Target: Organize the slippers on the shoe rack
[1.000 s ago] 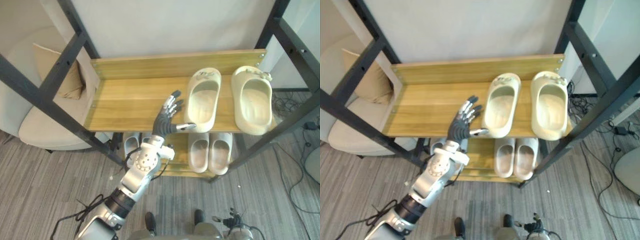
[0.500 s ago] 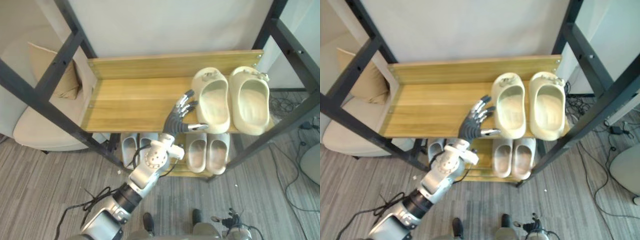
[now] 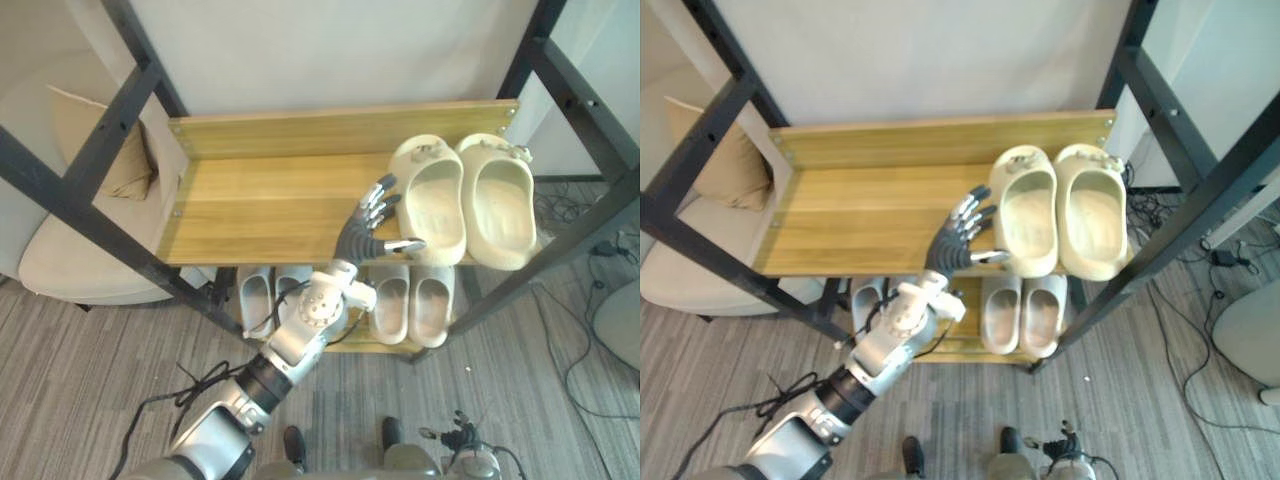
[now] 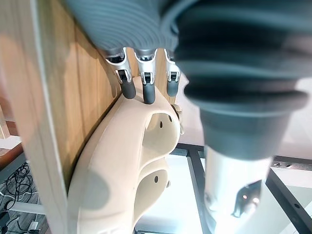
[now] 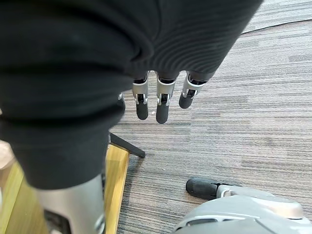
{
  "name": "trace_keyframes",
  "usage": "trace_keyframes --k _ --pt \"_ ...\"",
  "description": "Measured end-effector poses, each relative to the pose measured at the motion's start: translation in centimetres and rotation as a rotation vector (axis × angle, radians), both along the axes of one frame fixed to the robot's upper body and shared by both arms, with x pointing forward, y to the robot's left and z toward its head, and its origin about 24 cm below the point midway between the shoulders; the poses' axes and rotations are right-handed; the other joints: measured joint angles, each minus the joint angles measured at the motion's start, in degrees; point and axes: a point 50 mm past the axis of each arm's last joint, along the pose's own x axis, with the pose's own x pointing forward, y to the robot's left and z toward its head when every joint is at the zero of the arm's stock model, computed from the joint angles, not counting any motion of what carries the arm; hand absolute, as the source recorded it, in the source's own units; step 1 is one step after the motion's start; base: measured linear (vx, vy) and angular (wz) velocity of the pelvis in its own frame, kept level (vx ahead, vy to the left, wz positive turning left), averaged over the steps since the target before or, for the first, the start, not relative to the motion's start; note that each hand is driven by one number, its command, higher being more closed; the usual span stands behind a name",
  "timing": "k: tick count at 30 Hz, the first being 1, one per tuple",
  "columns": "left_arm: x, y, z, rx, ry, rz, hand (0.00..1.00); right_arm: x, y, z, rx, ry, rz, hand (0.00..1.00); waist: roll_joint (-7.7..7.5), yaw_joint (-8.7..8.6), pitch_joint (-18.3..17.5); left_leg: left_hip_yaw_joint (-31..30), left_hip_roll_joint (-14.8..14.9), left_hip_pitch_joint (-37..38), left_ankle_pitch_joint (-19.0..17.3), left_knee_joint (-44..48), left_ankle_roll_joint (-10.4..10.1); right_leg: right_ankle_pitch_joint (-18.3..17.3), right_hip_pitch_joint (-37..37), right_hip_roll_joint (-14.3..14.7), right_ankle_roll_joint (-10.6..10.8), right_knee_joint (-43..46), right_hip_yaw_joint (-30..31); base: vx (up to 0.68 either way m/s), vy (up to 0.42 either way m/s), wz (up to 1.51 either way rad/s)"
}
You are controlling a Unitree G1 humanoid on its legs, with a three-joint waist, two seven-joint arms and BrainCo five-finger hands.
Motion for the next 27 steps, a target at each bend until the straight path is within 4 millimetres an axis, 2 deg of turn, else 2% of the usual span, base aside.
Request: trace_keyframes --k 3,6,7,9,10,13,17,21,24,27 --pt "0.7 1.3 0.2 -0.013 0.005 0.059 0.00 0.0 0.1 0.0 0.002 0.000 0.000 0.00 -0.17 0.13 0.11 -0.13 -0.01 -0.03 0.01 0.00 0.01 0.00 0.06 -0.04 0.00 0.01 -0.22 0.00 0.000 0.00" --pt "1.3 3.5 0.4 -0.021 0.004 0.142 0.00 0.0 0.1 0.0 0.003 0.000 0.001 0.00 -0.18 0.17 0.11 -0.39 -0.01 -0.02 0.03 0.01 0.01 -0.01 0.23 -0.05 0.01 0.02 -0.63 0.00 -0.003 0.05" --pt "1.1 4.9 0.5 -0.030 -0.008 0.178 0.00 0.0 0.1 0.0 0.004 0.000 0.001 0.00 -0.18 0.19 0.12 -0.65 -0.01 -0.02 0.03 0.01 0.00 -0.01 0.38 -0.05 0.01 0.02 -1.11 0.00 -0.009 0.08" --pt "0.6 5.7 0.7 -0.047 -0.023 0.194 0.00 -0.1 0.1 0.0 0.004 0.003 0.002 0.00 -0.19 0.37 0.12 -1.27 -0.03 0.03 0.04 0.02 0.01 -0.04 0.75 -0.08 0.04 0.02 -1.97 0.00 -0.014 0.16" --pt "0.0 6.3 1.0 -0.069 -0.036 0.188 0.00 -0.1 0.1 0.0 0.006 0.004 0.005 0.00 -0.23 1.01 0.09 -1.71 -0.07 0.10 0.05 0.01 0.01 -0.07 1.08 -0.13 0.07 0.02 -2.53 -0.01 -0.014 0.16" --pt "-0.9 6.5 1.3 -0.119 -0.036 0.155 0.00 0.2 0.1 0.0 0.010 -0.002 0.014 0.00 -0.25 2.09 0.08 -2.03 -0.26 0.13 0.14 0.02 0.12 -0.09 1.37 -0.31 0.10 0.02 -2.94 -0.02 -0.004 0.09" --pt "-2.2 6.5 0.9 -0.193 -0.001 0.088 0.00 0.4 0.2 0.0 0.016 -0.002 0.030 0.00 -0.29 2.14 0.05 -3.49 -0.53 0.83 0.24 -0.01 0.22 -0.61 2.94 -0.50 0.35 0.02 -4.68 -0.03 -0.009 0.20" --pt "-3.6 6.7 1.0 -0.248 0.004 0.020 0.00 0.6 0.4 0.0 0.023 0.010 0.071 0.00 -0.33 3.22 -0.05 -4.77 -0.53 0.64 0.50 -0.08 0.19 -0.99 3.42 -0.37 0.25 0.02 -5.88 -0.04 -0.020 0.14" --pt "-4.4 7.1 0.4 -0.261 0.026 -0.002 0.00 0.6 0.5 0.0 0.026 0.015 0.078 0.00 -0.44 3.97 -0.27 -5.15 -0.71 0.63 0.50 -0.21 0.18 -1.18 3.65 -0.31 0.20 0.03 -6.35 -0.01 -0.014 0.11" --pt "-5.4 7.5 -1.4 -0.260 0.090 -0.008 0.00 0.4 0.7 -0.1 0.031 0.024 0.092 0.00 -0.79 4.29 -0.82 -6.54 -1.00 0.62 0.50 -0.12 0.18 -1.71 4.42 -0.40 0.32 0.03 -7.68 0.02 -0.015 0.20"
